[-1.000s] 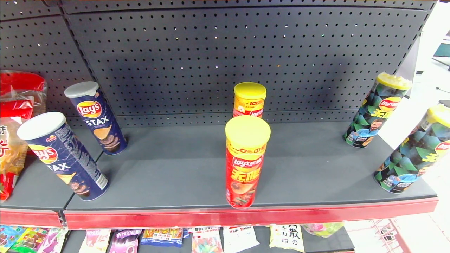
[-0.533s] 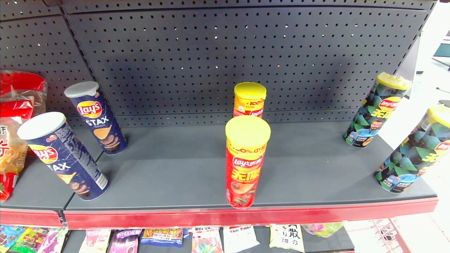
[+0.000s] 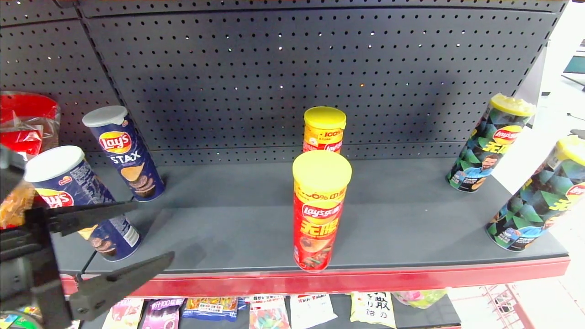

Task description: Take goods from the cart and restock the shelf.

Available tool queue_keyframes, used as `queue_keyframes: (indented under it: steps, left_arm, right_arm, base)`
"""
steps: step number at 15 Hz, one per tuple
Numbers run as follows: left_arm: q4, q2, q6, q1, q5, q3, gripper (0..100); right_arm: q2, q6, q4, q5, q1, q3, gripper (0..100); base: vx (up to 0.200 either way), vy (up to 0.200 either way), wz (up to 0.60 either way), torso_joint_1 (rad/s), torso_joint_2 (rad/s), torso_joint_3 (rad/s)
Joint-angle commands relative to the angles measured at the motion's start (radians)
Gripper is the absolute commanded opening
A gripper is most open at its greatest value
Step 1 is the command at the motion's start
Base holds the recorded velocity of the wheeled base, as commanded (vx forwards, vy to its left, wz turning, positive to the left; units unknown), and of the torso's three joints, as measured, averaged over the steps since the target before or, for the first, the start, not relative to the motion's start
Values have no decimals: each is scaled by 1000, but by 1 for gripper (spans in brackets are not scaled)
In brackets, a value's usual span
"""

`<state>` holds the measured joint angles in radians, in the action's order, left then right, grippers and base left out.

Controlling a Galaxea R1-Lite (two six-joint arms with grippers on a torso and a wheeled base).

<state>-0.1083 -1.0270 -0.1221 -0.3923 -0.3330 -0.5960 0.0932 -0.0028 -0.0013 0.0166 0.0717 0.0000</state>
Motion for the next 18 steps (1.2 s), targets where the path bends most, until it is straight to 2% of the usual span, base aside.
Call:
queue_keyframes:
  steps: [1, 2, 5, 7, 10, 15, 18]
  left_arm:
    - [-8, -220, -16, -99, 31, -38, 100]
    - [-10, -258, -21, -108, 55, -44, 100]
    - [-11, -358, -22, -149, 68, -67, 100]
    - [-11, -441, -80, -154, 71, -85, 100]
    - [-11, -528, -100, -155, 69, -143, 100]
    - [-13, -642, -169, -174, 69, -208, 100]
    - [-14, -679, -177, -174, 69, -234, 100]
  right_arm:
    - [0, 0, 0, 0, 0, 0, 100]
    - [2, 0, 0, 0, 0, 0, 100]
    - [2, 0, 0, 0, 0, 0, 100]
    - [2, 0, 0, 0, 0, 0, 100]
    - [2, 0, 0, 0, 0, 0, 100]
    - [0, 0, 0, 0, 0, 0, 100]
    - [2, 0, 0, 0, 0, 0, 100]
  base:
    - [0, 0, 0, 0, 0, 0]
    - [0, 0, 0, 0, 0, 0]
    - [0, 0, 0, 0, 0, 0]
    - [0, 0, 0, 0, 0, 0]
    - [0, 0, 0, 0, 0, 0]
    - [0, 0, 0, 0, 0, 0]
    - [0, 0, 0, 0, 0, 0]
